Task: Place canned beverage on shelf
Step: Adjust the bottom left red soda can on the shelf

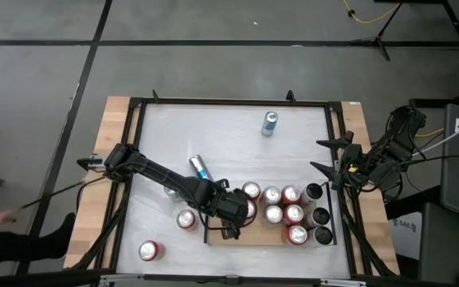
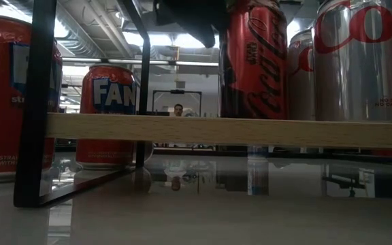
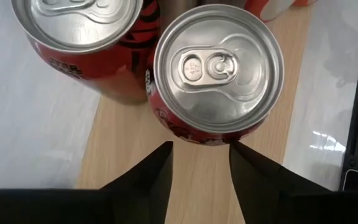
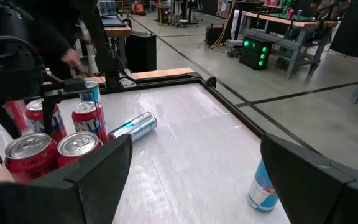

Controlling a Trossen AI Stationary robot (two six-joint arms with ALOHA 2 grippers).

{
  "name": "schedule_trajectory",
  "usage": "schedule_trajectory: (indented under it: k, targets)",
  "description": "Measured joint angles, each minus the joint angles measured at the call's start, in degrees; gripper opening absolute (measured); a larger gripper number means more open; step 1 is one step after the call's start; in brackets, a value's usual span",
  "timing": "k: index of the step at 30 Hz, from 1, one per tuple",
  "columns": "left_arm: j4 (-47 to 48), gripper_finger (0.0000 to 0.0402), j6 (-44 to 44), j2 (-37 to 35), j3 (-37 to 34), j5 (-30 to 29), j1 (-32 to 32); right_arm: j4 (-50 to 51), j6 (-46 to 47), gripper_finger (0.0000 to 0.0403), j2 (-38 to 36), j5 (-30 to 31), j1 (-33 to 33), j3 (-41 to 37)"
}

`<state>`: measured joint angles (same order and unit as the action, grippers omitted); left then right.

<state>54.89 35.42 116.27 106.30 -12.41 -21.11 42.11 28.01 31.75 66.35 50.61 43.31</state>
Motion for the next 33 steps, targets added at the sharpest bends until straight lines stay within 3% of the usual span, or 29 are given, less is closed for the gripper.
schedule_trajectory:
  k: [7,14,26,33]
  targets:
    - [4.6,0.0145,0.0,0.0,0.0,-0.6,0.0,0.0,0.0,0.0347,0.0,0.0,0.0,0.0]
    - [4.7,0.0145,0.0,0.0,0.0,-7.1,0.9,0.0,0.0,0.0347,0.0,0.0,0.0,0.0]
    - [-2.8,0.0145,-0.1,0.0,0.0,-6.5,2.2,0.0,0.0,0.0347,0.0,0.0,0.0,0.0]
    - [-0.2,0.0145,-0.1,0.0,0.0,-6.5,2.2,0.0,0.0,0.0347,0.0,0.0,0.0,0.0]
